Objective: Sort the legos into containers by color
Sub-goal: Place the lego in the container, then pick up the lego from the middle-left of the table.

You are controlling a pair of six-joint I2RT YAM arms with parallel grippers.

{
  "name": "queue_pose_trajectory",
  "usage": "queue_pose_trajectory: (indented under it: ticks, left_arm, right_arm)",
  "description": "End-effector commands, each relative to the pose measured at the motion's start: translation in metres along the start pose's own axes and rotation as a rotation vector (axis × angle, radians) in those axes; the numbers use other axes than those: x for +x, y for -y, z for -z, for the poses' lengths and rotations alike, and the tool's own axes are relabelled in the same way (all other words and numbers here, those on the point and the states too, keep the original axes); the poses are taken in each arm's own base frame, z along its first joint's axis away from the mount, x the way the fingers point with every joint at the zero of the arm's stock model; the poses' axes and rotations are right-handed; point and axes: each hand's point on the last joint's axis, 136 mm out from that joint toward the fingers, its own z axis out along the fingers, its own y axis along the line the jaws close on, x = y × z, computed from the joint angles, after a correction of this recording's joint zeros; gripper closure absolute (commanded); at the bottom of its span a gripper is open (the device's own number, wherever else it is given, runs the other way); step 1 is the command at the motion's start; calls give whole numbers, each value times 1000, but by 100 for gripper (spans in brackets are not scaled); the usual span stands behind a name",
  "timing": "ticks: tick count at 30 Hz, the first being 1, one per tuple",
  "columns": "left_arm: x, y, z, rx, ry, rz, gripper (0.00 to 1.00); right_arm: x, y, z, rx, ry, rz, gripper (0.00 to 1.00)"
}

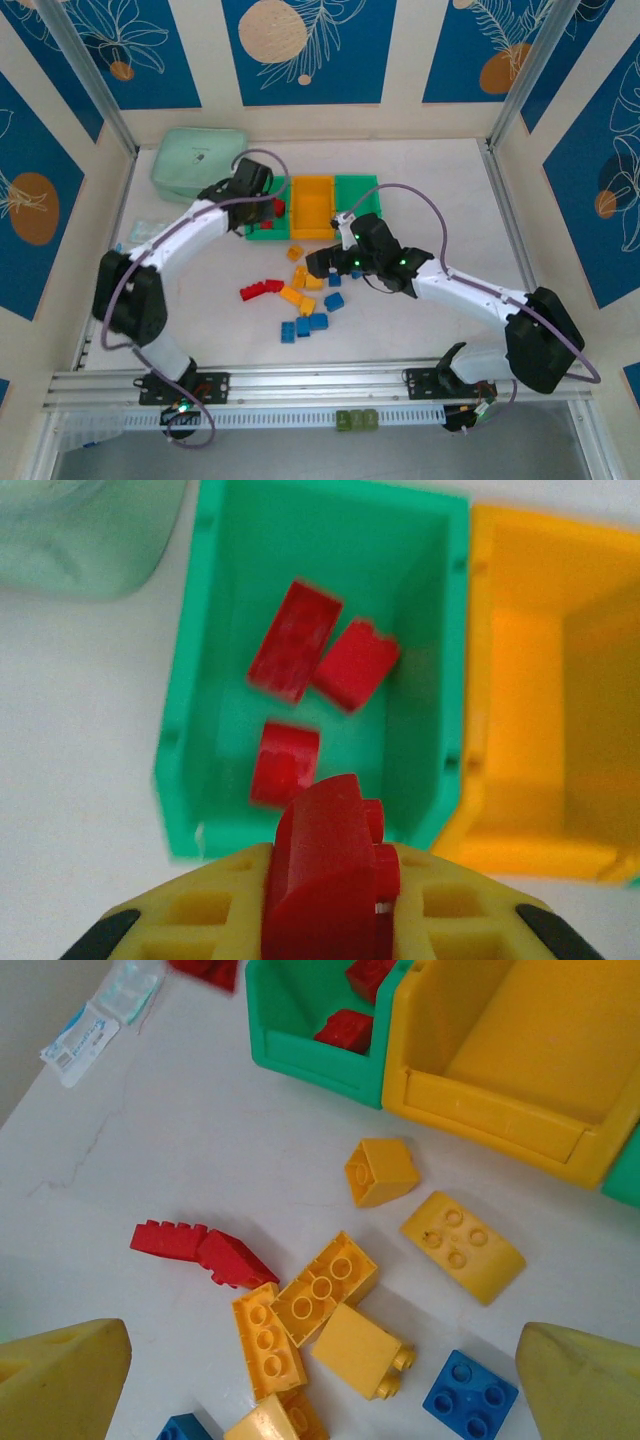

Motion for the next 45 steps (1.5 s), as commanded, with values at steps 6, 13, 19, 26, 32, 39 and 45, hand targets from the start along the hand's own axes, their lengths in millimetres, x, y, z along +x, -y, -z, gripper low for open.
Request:
queue_pose_trajectory:
  ticks: [6, 13, 19, 26, 32, 39, 45]
  left_arm:
    - [-50, 4, -66, -86, -13, -90, 76]
    - [-63, 22, -57, -8, -12, -88, 58]
    - [-49, 21, -18, 60, -24, -92, 54]
    - [22, 1, 23, 158, -91, -77, 50]
    - [91, -24, 41, 171, -210, -108, 45]
    - [148, -38, 32, 193, -328, -114, 35]
    - [174, -38, 13, 222, -403, -113, 27]
  right_arm:
    - [9, 13, 12, 22, -27, -35, 1]
    - [3, 11, 18, -10, -18, -45, 1]
    - [0, 1, 21, -46, -30, -50, 1]
    - [14, -17, 22, -96, -102, -49, 1]
    - [36, -35, 22, -104, -177, -30, 1]
    - [62, -51, 16, -129, -214, -56, 1]
    - [71, -53, 5, -129, -244, -96, 1]
